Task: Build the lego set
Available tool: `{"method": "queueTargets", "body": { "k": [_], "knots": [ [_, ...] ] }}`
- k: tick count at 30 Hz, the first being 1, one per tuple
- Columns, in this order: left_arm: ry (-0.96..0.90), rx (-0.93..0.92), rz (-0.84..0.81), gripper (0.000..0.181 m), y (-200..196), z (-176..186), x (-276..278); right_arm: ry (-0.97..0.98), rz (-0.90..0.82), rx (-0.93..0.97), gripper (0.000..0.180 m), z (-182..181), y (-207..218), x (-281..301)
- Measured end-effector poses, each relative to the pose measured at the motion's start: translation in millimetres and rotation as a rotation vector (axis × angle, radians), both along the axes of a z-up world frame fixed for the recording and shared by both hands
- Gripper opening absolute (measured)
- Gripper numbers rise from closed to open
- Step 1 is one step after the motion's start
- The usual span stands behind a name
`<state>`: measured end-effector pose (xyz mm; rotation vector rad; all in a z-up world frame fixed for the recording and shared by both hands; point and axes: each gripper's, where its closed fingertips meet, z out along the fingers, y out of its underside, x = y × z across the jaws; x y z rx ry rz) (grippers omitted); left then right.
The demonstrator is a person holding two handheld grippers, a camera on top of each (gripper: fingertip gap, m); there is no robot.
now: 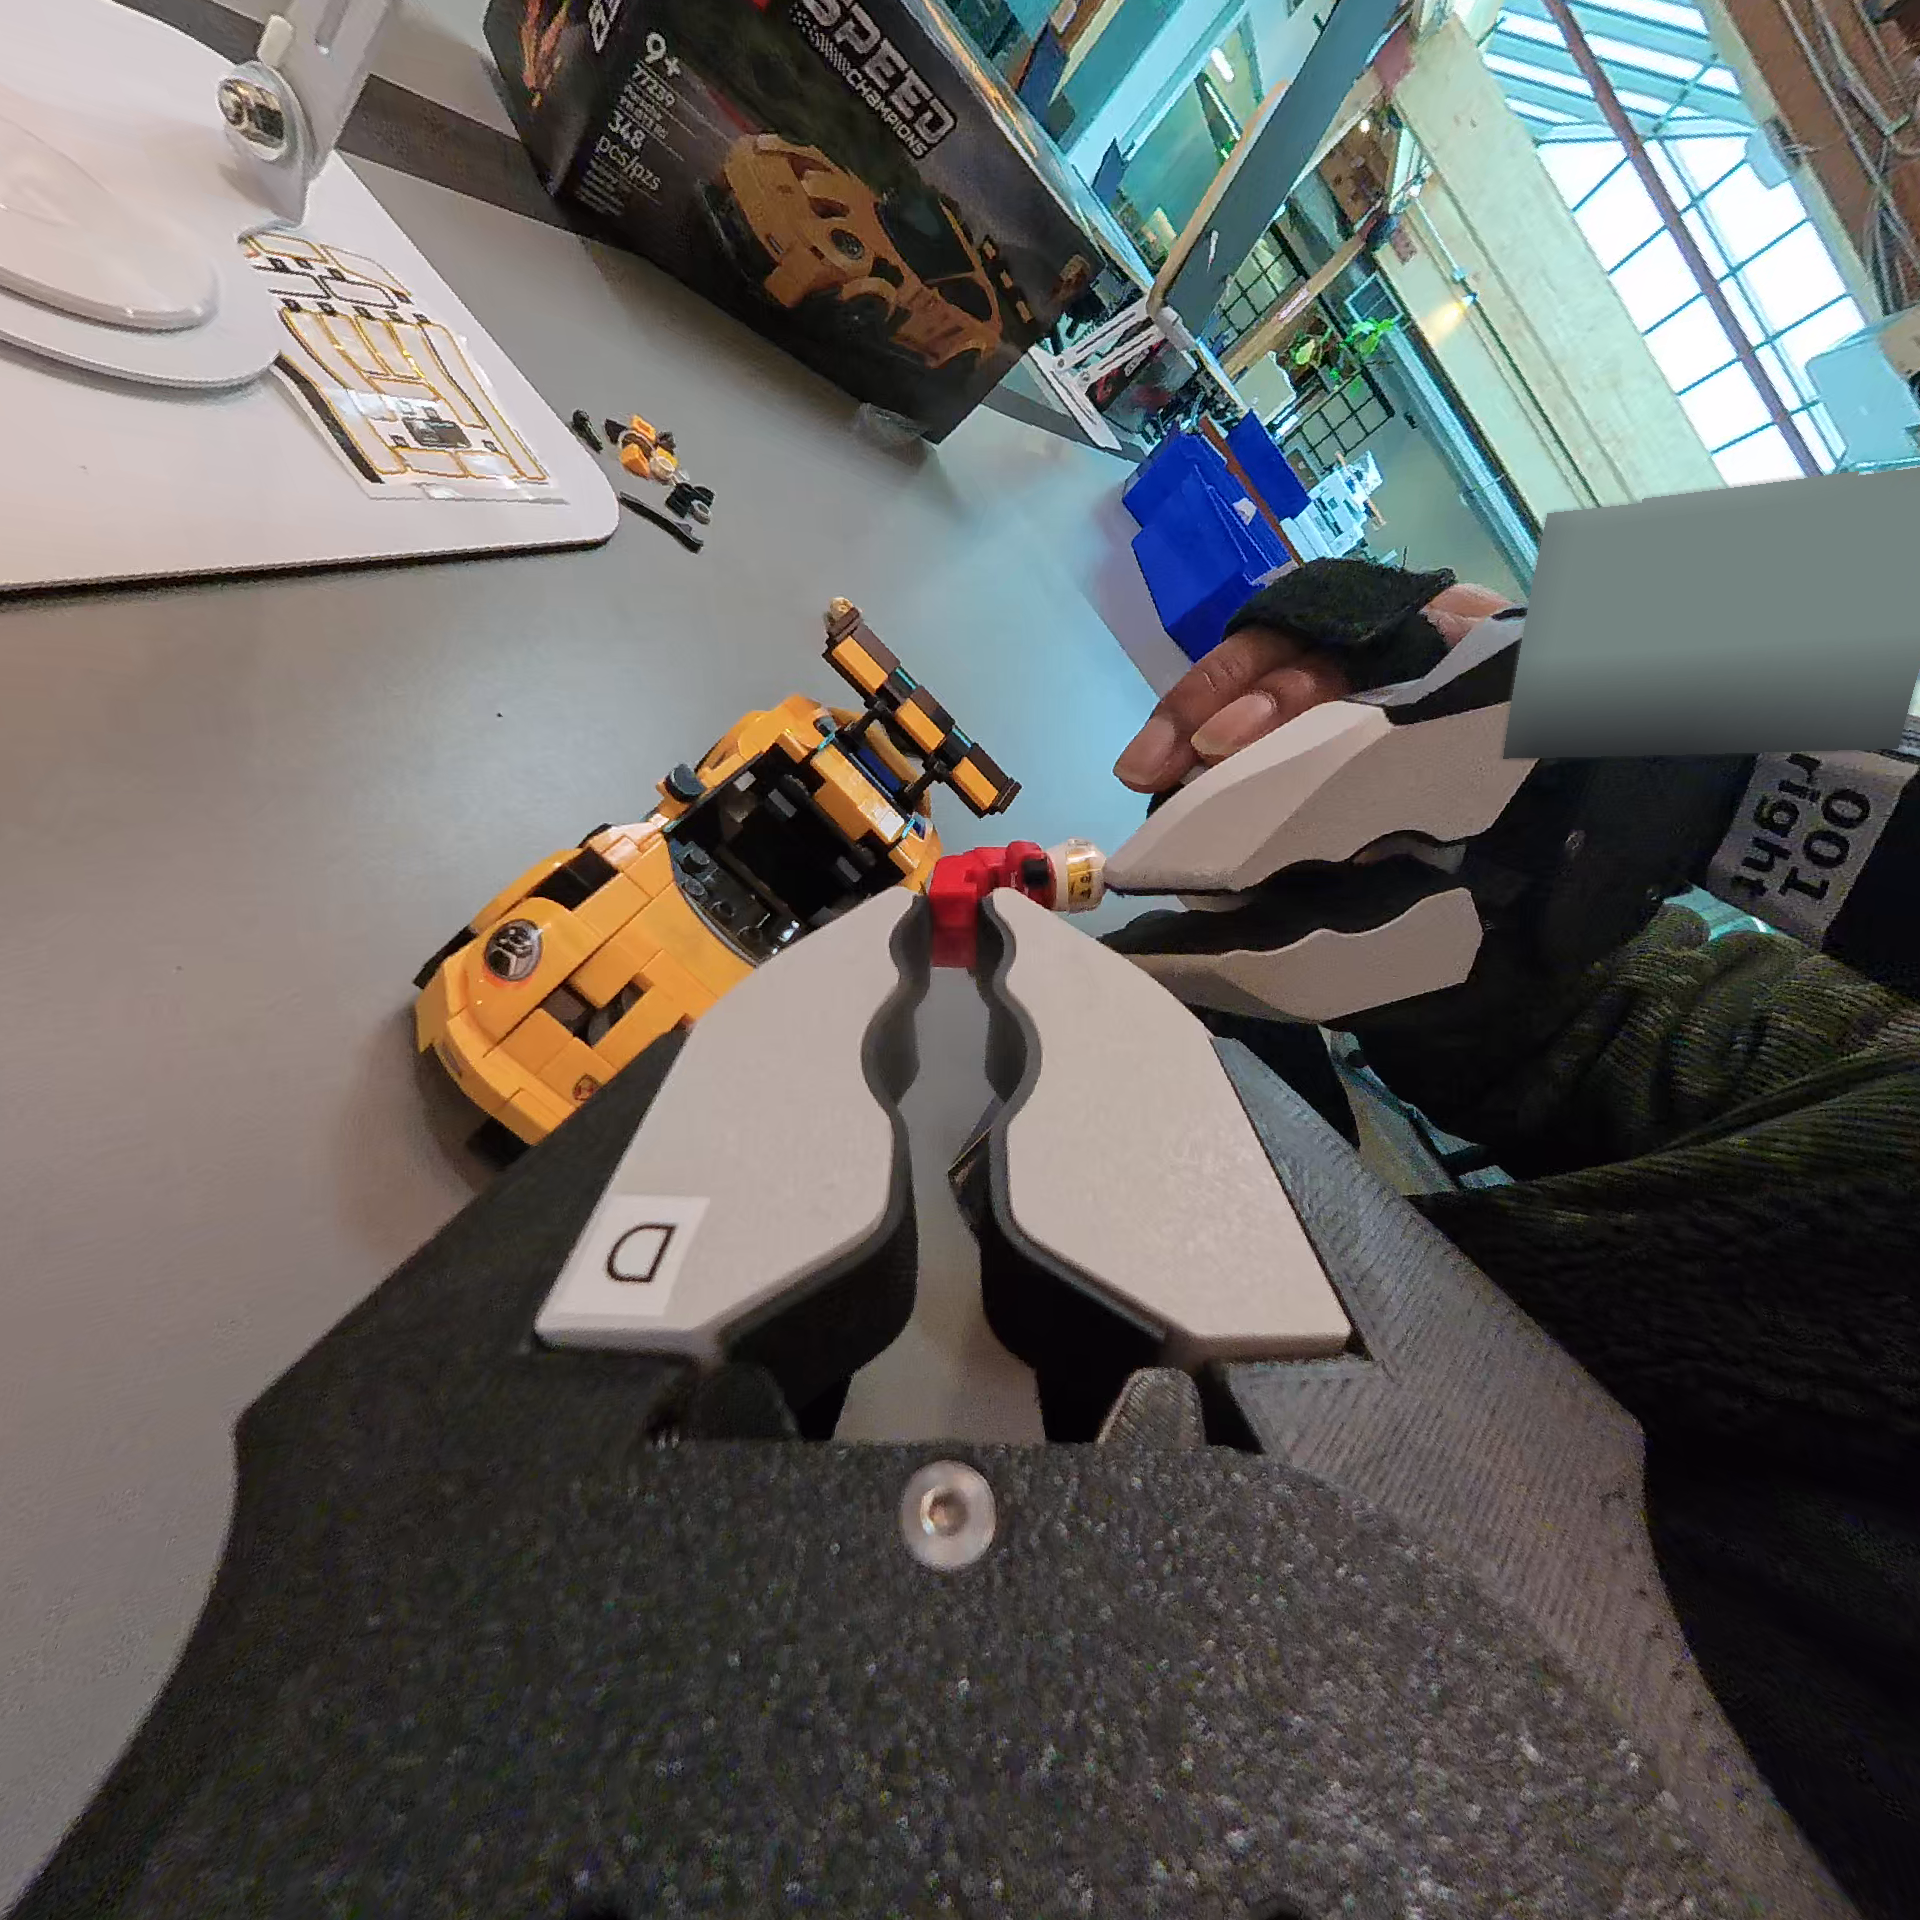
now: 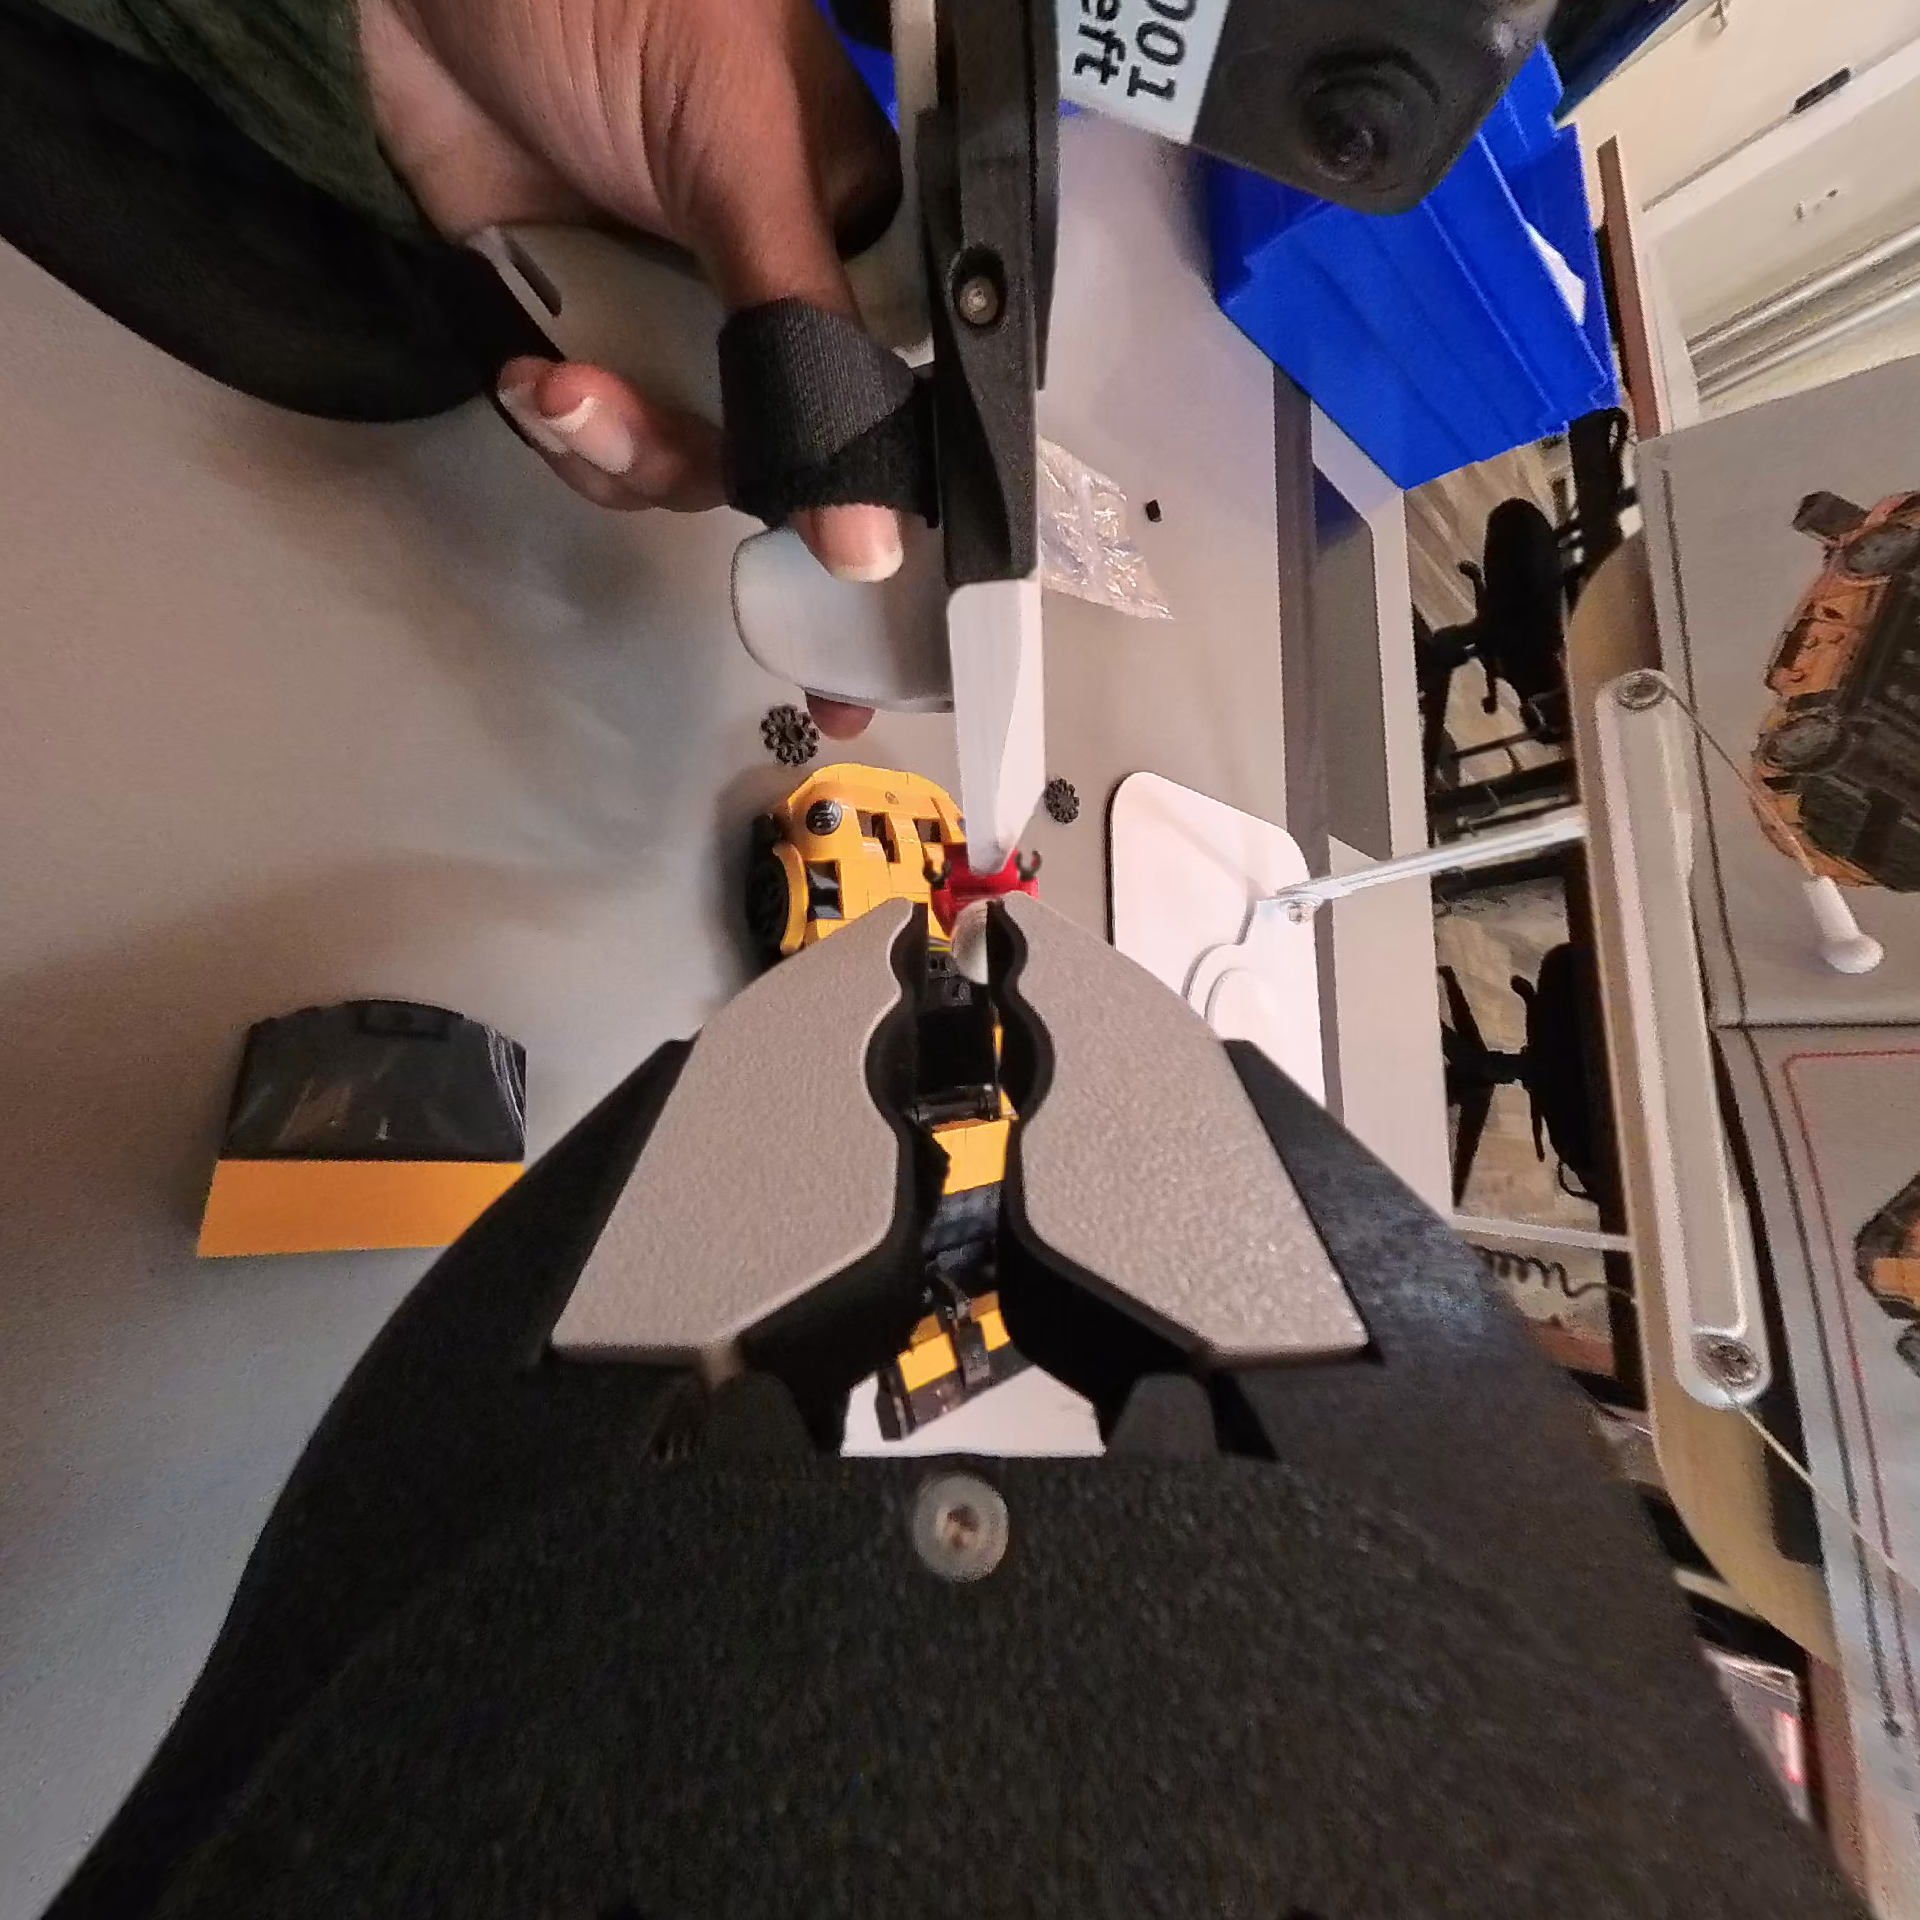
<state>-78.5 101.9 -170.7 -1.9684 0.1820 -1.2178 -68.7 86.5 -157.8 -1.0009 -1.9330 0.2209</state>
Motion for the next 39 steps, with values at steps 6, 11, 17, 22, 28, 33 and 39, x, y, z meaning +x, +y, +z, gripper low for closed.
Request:
{"method": "queueTargets", "body": {
  "k": [6, 11, 17, 22, 28, 33, 39],
  "knots": [
    [0.006, 0.001, 0.004, 0.008, 0, 0, -1, 0.009, -0.004, 0.001, 0.010, 4, 0, -1],
    [-0.046, -0.025, 0.000, 0.008, 1, 0, -2, 0.020, -0.030, -0.047, 0.018, 9, 9, 3],
    [-0.132, -0.077, -0.018, 0.008, 0, 0, 0, -0.007, -0.006, -0.069, 0.018, 1, 7, 3],
    [-0.137, -0.086, -0.021, 0.008, -1, -1, 1, -0.031, -0.016, -0.039, 0.020, -2, 12, 0],
    [-0.129, -0.085, -0.020, 0.008, -1, -2, 2, -0.051, 0.003, -0.055, 0.014, -3, 11, -2],
    [-0.120, -0.056, -0.040, 0.021, -2, 1, 3, -0.061, 0.013, -0.132, 0.014, 1, 15, -1],
    [-0.017, -0.008, 0.025, 0.021, 5, -3, -13, -0.162, 0.004, -0.324, 0.014, -2, 37, 6]
  ]
}}
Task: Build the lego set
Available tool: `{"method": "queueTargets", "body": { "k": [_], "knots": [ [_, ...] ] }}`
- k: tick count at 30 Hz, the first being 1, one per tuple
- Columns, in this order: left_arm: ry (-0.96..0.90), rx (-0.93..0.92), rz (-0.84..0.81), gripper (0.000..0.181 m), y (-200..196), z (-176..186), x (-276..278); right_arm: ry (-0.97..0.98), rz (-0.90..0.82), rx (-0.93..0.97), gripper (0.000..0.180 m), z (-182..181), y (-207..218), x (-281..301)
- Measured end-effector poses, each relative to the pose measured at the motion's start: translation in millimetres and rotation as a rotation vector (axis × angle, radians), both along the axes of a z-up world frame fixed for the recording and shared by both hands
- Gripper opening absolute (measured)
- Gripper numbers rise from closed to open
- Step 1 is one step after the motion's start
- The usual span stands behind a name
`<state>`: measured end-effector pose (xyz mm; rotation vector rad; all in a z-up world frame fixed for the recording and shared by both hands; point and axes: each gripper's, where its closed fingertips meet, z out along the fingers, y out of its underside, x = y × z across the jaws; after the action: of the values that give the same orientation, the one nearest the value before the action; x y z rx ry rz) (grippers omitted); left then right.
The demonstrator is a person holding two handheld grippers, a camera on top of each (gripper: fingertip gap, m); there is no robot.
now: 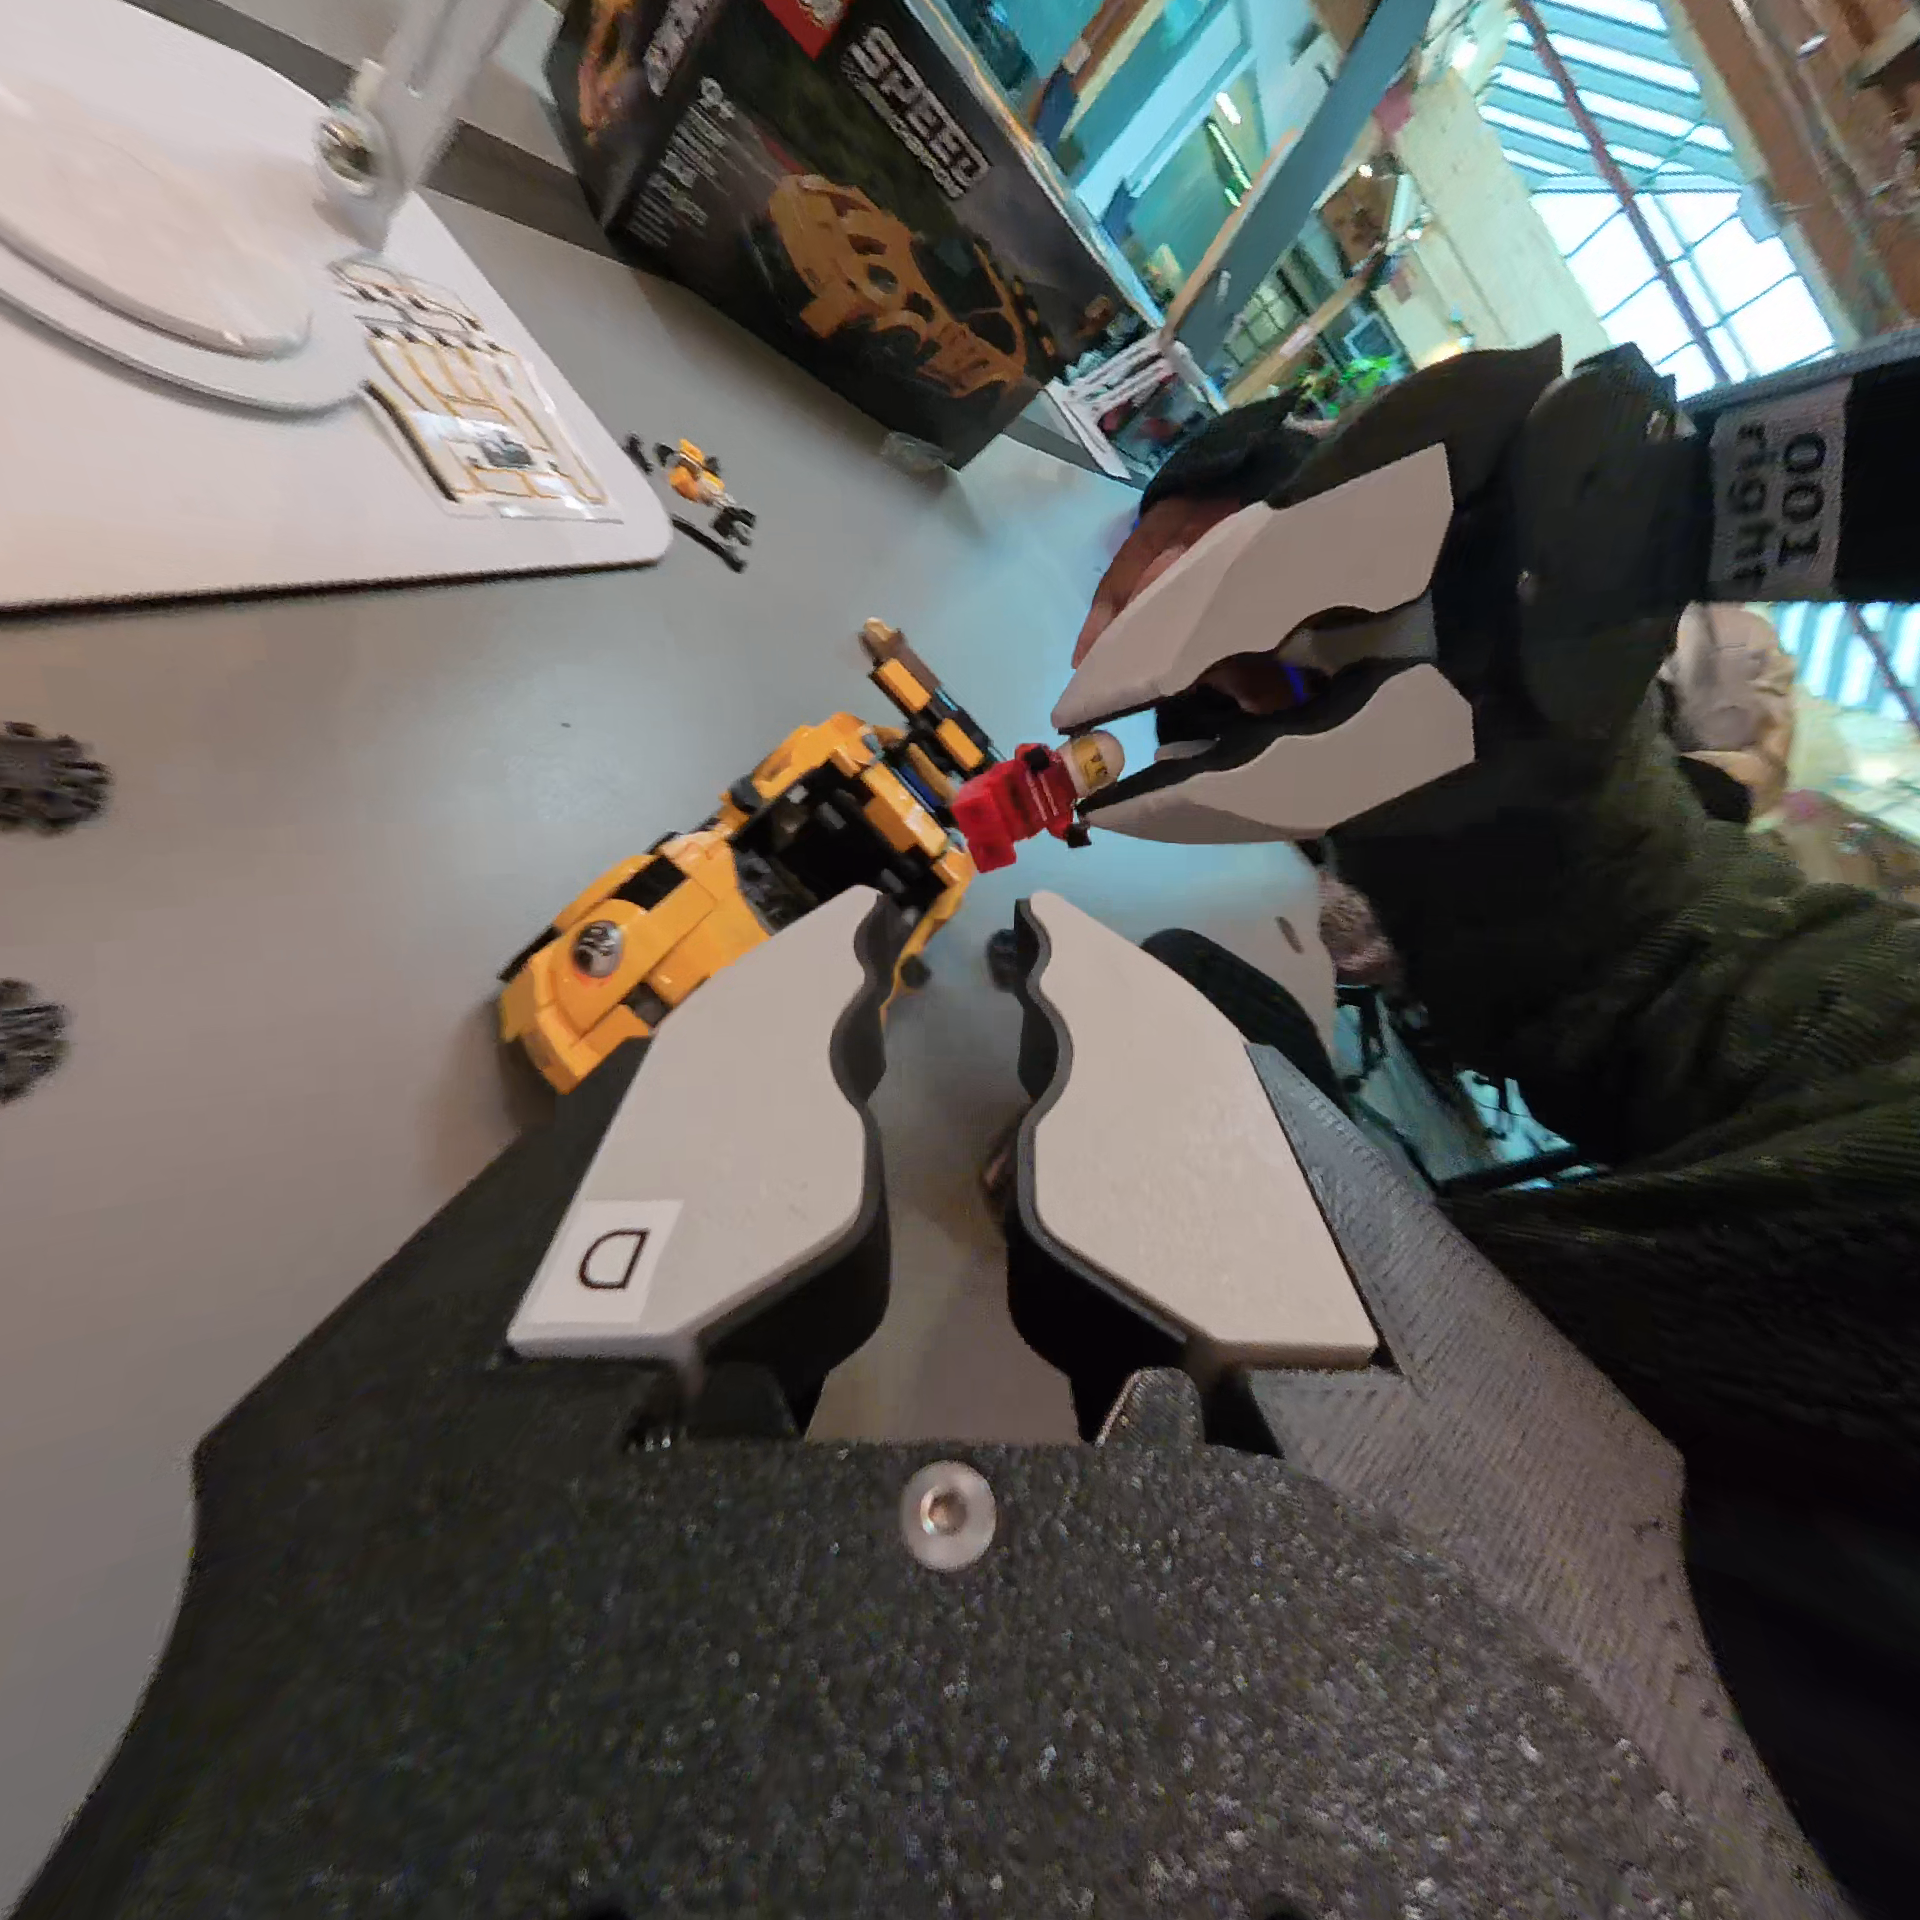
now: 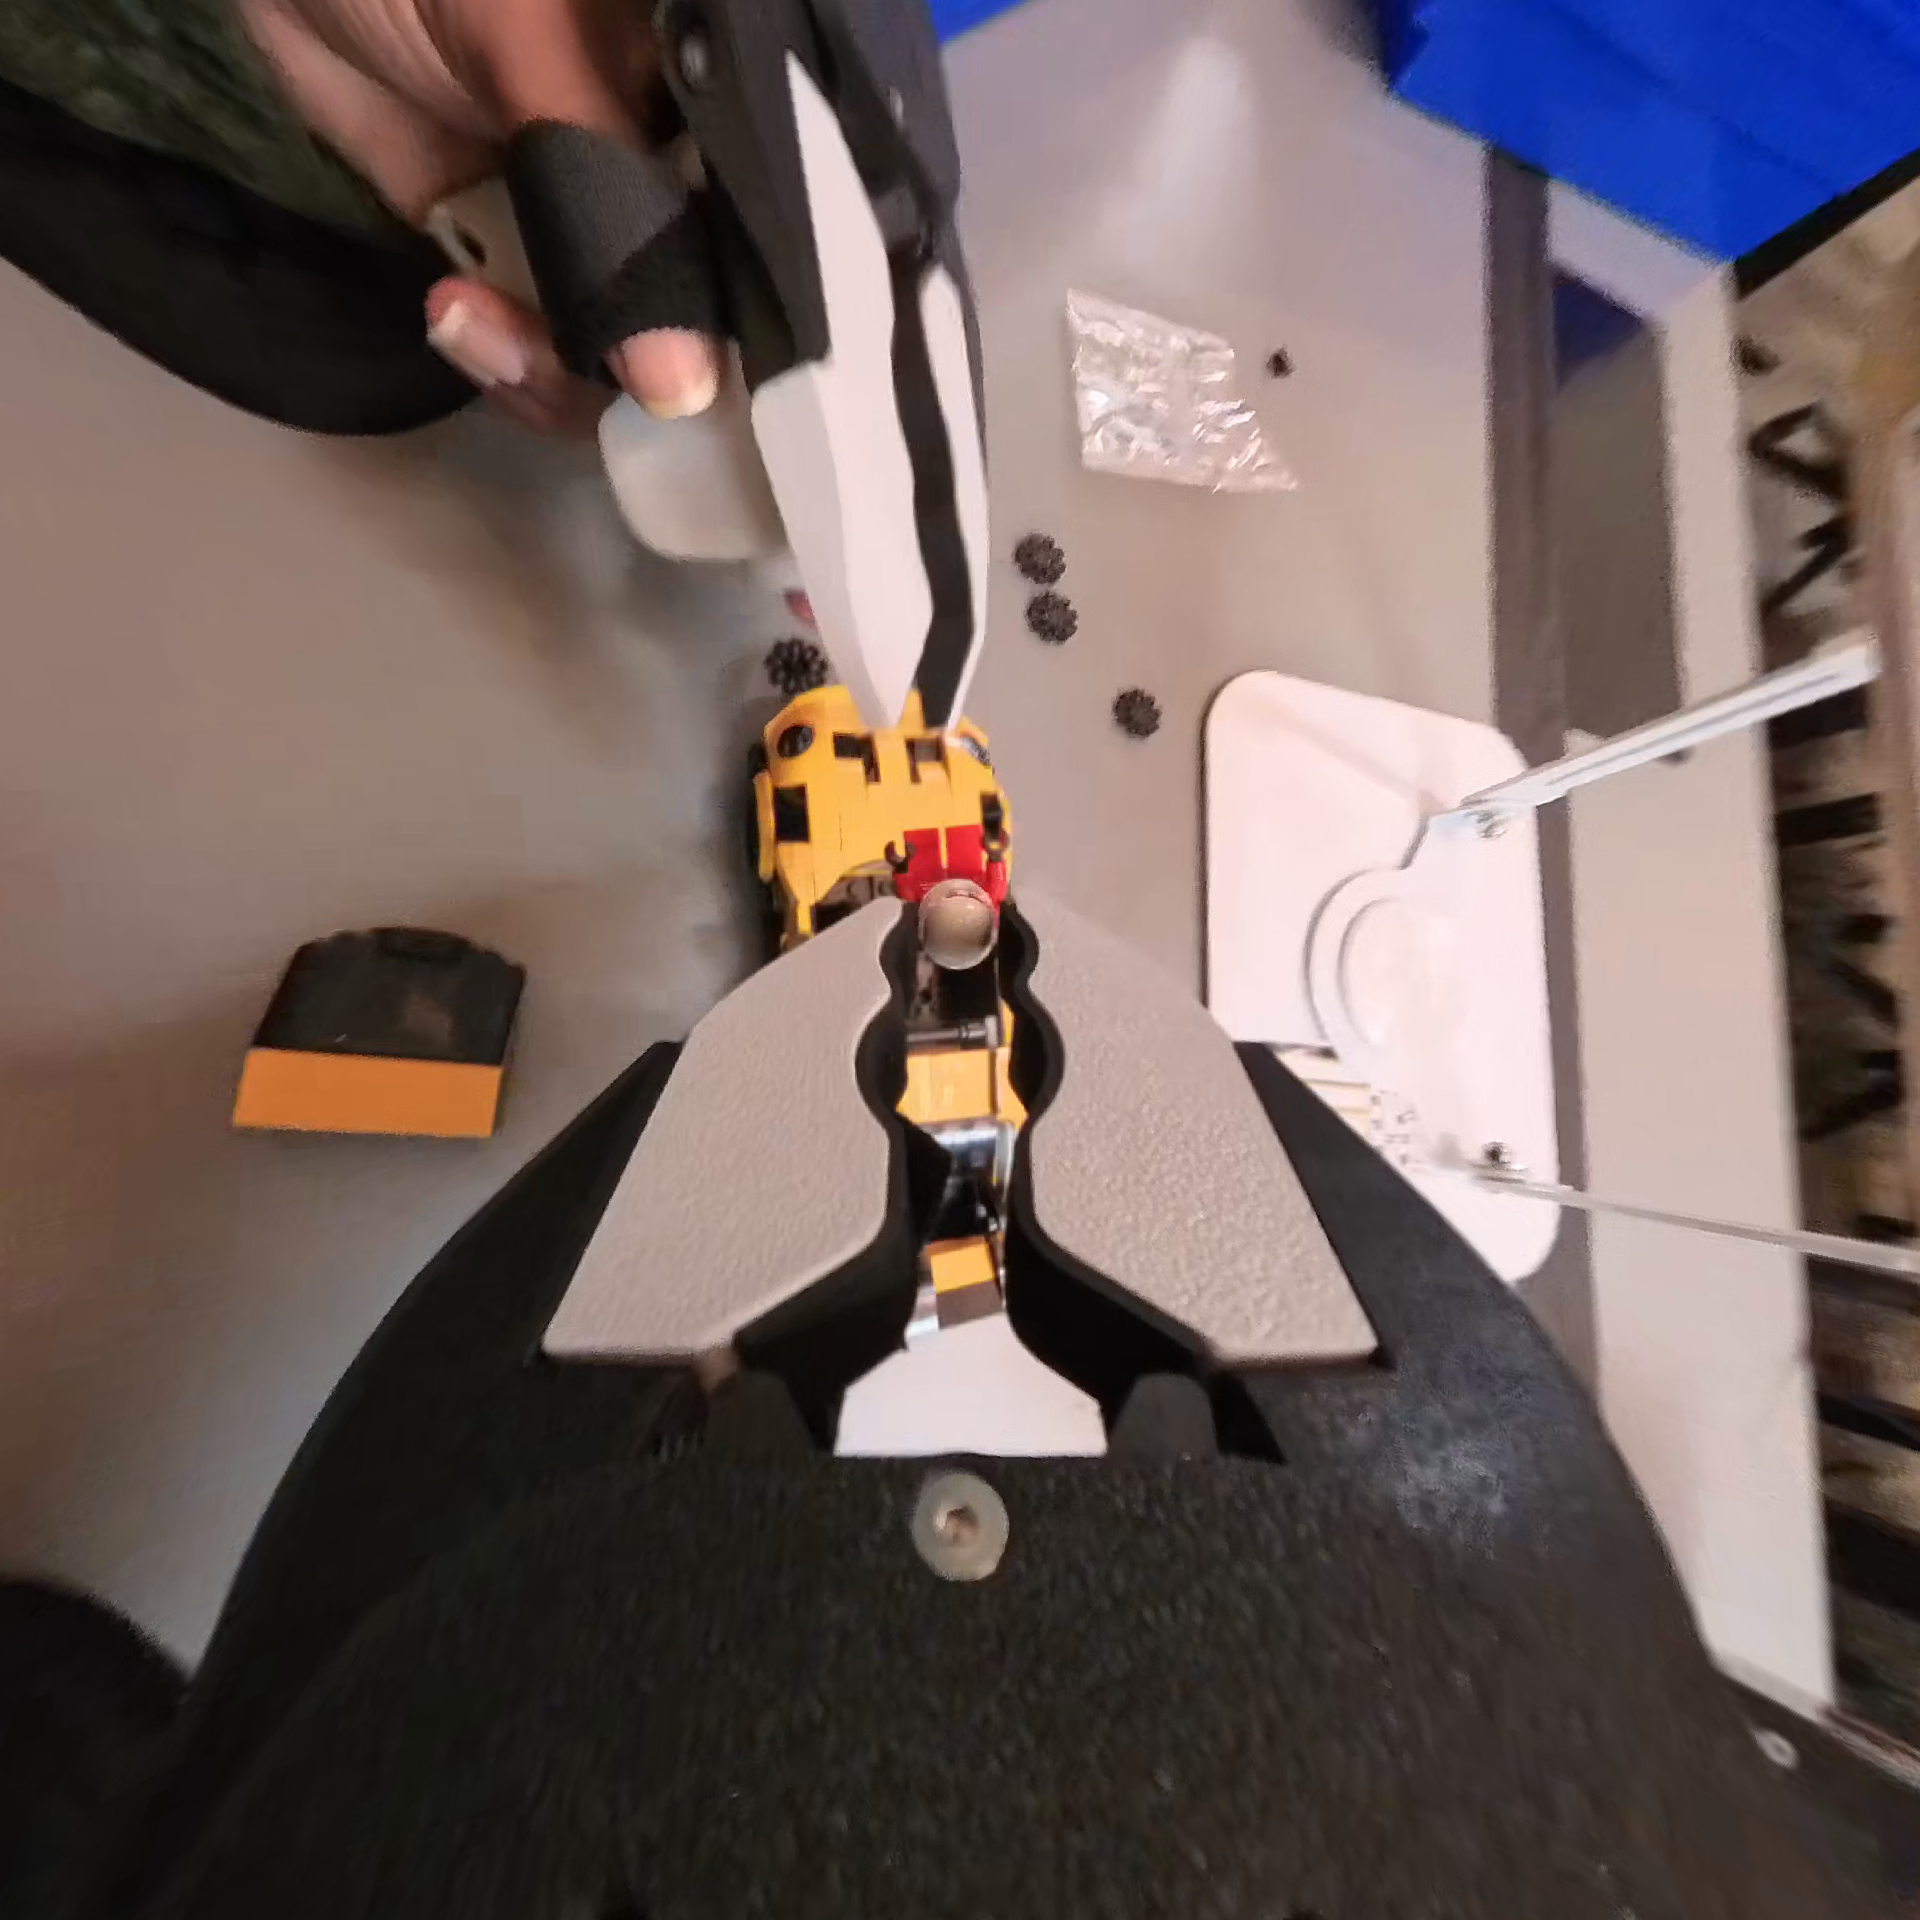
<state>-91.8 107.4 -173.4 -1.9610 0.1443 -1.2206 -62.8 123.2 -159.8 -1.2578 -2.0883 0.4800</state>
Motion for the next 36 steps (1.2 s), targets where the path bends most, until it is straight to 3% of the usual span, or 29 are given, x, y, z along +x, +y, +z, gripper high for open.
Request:
{"method": "queueTargets", "body": {
  "k": [7, 14, 36],
  "knots": [
    [0.122, 0.058, 0.053, 0.020, 5, -4, -12, -0.331, -0.045, -0.175, 0.014, -37, 15, 12],
    [0.148, 0.071, 0.043, 0.019, 3, -6, -11, -0.537, -0.028, -0.188, 0.014, -47, 8, 12],
    [0.183, 0.087, 0.014, 0.018, -1, -6, -7, -0.645, -0.062, -0.136, 0.016, -69, 7, 15]
  ]
}}
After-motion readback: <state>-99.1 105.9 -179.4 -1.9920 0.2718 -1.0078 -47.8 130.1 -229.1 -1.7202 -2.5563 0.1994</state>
